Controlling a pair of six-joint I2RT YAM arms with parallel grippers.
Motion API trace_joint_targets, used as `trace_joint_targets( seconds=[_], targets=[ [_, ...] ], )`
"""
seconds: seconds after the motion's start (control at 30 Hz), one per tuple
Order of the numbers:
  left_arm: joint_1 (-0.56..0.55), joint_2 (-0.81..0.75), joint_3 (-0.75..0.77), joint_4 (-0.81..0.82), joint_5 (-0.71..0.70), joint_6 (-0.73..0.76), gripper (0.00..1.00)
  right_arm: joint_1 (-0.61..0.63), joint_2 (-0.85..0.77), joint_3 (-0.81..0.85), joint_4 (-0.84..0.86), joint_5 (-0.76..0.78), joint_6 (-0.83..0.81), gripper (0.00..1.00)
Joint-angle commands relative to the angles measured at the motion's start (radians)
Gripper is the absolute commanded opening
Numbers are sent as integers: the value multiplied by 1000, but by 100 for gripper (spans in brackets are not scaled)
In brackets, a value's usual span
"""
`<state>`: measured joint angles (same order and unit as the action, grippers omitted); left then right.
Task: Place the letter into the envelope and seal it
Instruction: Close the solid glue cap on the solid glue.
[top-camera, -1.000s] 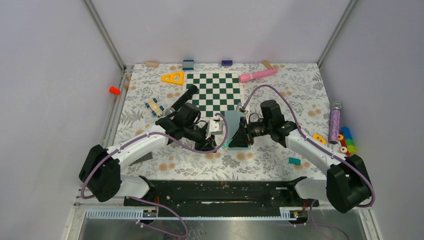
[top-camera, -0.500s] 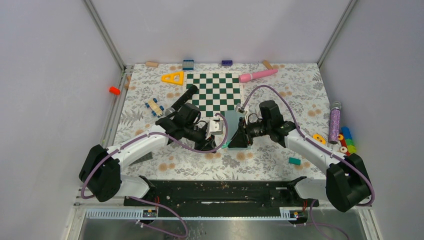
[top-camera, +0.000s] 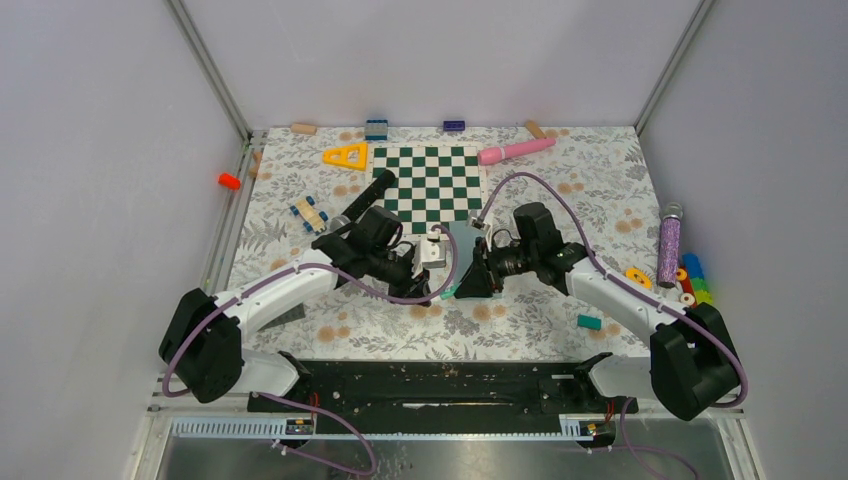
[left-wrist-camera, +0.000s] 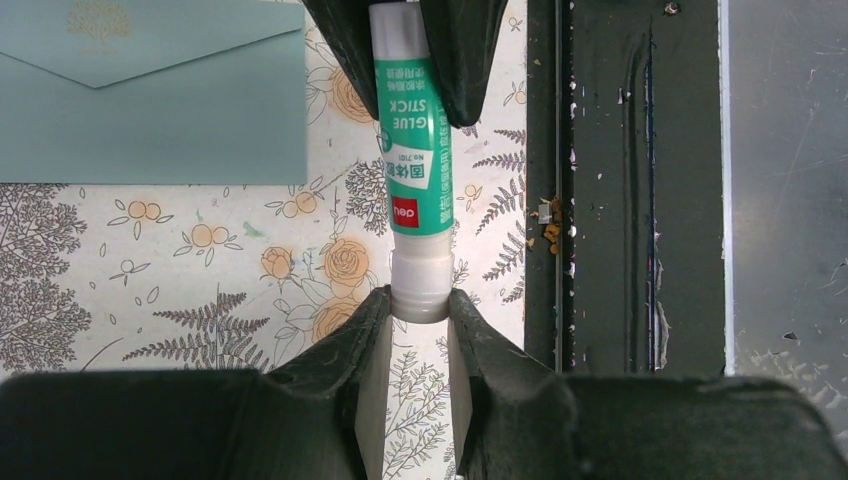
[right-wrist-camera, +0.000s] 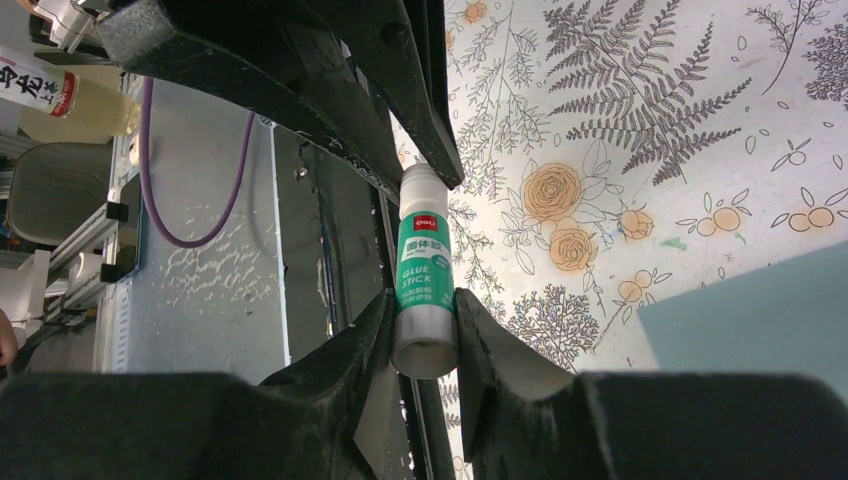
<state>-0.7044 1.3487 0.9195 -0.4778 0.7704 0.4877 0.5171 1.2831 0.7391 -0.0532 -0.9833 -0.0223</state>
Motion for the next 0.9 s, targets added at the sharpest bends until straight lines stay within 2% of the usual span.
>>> trace_joint_targets(
  seconds=[0.0, 0.13, 0.33, 0.87],
  targets=[
    [-6, -8, 60, 56, 25, -20, 0, 23, 15, 28, -21, 46, -27, 2],
    [-6, -1, 65, 56, 32, -36, 0, 33, 4, 29, -20, 79, -32, 2],
    [-5, 11, 68, 55, 45, -48, 0, 34, -5, 26, 21, 48, 15, 3],
    [49, -22, 2, 190, 33, -138, 0, -8, 22, 36, 71, -38, 123, 0]
  ],
)
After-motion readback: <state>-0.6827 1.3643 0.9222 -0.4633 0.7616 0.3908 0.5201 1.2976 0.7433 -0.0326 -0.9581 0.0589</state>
